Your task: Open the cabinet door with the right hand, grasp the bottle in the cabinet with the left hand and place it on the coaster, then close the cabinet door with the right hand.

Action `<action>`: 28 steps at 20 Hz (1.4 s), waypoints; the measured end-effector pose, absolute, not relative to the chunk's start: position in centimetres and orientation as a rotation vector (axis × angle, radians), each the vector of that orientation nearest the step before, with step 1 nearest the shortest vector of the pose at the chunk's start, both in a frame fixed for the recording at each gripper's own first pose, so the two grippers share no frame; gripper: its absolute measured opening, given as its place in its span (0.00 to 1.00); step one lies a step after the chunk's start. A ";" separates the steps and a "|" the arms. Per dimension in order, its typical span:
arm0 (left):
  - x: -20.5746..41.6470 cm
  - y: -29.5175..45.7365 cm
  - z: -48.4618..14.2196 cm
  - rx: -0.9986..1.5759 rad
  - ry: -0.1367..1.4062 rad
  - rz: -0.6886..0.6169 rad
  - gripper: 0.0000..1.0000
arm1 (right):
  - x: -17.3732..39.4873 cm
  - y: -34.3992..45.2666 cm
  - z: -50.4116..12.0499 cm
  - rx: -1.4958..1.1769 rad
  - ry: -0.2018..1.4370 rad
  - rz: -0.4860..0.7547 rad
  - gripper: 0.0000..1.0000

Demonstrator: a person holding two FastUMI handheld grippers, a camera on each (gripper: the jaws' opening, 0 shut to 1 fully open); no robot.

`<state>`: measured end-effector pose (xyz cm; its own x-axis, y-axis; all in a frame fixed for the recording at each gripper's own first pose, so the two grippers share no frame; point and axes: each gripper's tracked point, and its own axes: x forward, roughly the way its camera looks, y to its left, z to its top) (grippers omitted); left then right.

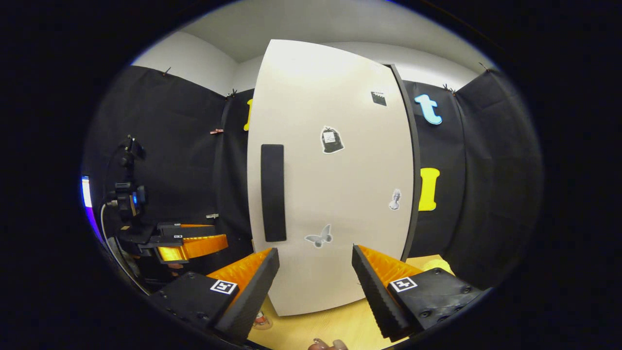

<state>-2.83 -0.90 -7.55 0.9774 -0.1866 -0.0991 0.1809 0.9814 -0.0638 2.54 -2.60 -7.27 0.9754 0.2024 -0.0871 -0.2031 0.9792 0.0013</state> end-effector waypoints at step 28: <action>1.9 -7.2 -7.6 -0.058 0.096 -0.126 0.95 | 7.3 -8.6 -9.3 -0.078 0.020 0.032 0.98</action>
<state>1.87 -7.19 -7.63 0.9875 -0.1279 -0.0920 0.1223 0.9904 -0.0636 7.32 -8.57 -9.29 0.9993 0.0307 -0.0215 -0.0323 0.9965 -0.0772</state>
